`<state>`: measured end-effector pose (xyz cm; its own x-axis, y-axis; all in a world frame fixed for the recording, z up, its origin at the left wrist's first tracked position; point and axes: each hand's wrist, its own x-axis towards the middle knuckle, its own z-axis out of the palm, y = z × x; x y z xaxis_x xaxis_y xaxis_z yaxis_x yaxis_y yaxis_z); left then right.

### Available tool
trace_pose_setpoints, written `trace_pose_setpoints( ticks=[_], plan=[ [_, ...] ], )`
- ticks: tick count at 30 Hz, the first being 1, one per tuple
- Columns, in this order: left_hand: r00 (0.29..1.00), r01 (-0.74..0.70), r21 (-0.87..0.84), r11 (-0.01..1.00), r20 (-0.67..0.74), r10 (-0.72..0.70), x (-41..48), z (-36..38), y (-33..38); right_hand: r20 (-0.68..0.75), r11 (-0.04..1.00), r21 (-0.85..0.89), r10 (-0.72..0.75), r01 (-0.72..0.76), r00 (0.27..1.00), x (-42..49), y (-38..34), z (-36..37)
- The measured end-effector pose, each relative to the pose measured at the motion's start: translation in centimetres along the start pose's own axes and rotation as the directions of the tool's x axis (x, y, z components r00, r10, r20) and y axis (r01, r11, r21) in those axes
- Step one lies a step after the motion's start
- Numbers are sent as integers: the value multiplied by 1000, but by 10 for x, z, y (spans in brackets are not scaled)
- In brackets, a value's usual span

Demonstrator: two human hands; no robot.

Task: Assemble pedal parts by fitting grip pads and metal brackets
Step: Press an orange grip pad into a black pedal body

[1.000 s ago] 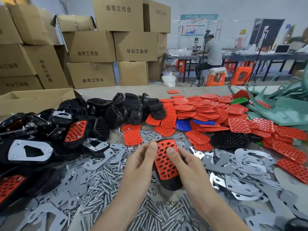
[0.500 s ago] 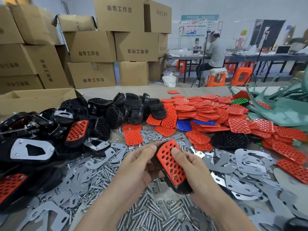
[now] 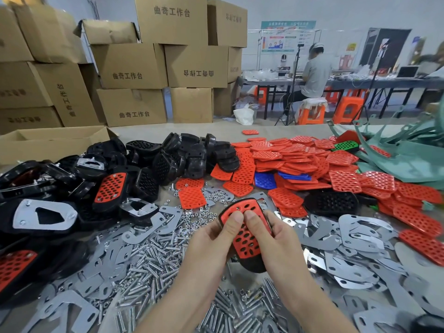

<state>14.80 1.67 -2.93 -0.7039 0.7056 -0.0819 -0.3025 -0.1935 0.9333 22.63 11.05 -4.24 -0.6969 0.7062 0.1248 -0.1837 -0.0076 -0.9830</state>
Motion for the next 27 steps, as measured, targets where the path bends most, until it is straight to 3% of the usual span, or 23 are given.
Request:
trace_pose_setpoints(
  ticks=[4, 9, 12, 15, 21, 27],
  plan=[
    [997, -32, 52, 998, -64, 35, -2, 1, -1, 1, 999, -5, -47, 47, 999, -1, -1, 4],
    [996, 77, -183, 980, -27, -84, -4, 7, -3, -21, 995, 42, -90, 91, 996, -5, 2, 8],
    [993, 114, -222, 968, -17, -121, -4, 7, -2, -8, 993, 74, -96, 96, 995, -7, 3, 11],
    [996, 89, -196, 977, 24, -86, -5, 4, 1, 21, 992, 88, -88, 86, 996, -7, 4, 11],
    [998, -28, -20, 999, -51, 27, -7, 6, 1, -28, 990, 75, -120, 122, 992, -2, 1, 6],
    [997, 37, -43, 998, -60, -40, -10, 7, 1, -17, 989, -17, -150, 150, 989, -4, -2, 7]
  ],
)
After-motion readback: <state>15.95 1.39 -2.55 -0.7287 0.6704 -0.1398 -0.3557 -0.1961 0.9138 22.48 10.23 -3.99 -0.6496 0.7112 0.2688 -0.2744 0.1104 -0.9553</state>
